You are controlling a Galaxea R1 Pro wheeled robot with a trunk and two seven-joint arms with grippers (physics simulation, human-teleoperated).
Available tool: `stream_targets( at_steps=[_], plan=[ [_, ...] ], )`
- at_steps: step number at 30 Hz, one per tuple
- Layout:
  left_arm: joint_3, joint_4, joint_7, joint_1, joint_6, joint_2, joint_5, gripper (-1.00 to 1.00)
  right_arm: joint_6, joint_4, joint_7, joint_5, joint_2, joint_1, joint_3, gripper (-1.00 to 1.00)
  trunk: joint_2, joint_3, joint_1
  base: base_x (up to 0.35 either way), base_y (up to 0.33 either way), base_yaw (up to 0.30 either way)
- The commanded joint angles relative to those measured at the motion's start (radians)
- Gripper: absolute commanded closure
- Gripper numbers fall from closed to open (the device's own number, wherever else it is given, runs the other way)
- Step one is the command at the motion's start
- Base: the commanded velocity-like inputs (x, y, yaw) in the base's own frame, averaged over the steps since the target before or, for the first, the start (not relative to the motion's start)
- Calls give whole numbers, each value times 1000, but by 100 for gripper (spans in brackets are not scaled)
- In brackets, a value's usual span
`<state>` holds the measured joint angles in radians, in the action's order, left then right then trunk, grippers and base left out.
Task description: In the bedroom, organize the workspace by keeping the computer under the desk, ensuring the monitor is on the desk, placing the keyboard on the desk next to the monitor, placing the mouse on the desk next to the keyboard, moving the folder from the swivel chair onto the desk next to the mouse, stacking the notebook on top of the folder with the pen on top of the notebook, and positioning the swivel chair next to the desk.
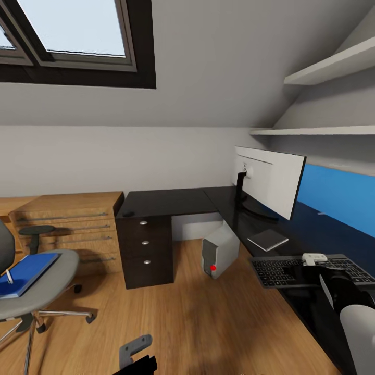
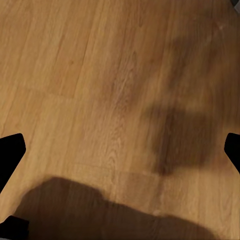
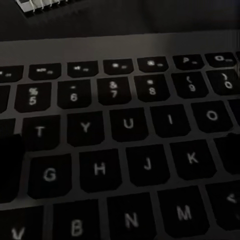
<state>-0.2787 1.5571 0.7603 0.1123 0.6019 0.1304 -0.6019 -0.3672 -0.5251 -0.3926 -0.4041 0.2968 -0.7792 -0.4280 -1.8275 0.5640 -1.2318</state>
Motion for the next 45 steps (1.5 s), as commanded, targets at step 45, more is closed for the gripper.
stream_targets(
  at_steps=[45],
  plan=[
    [-7,-8,4,0,1,-41,-12,-100,0,46,-12,-29,-10,0,-5,-100,-1,1,0,-145,0,0]
  ],
)
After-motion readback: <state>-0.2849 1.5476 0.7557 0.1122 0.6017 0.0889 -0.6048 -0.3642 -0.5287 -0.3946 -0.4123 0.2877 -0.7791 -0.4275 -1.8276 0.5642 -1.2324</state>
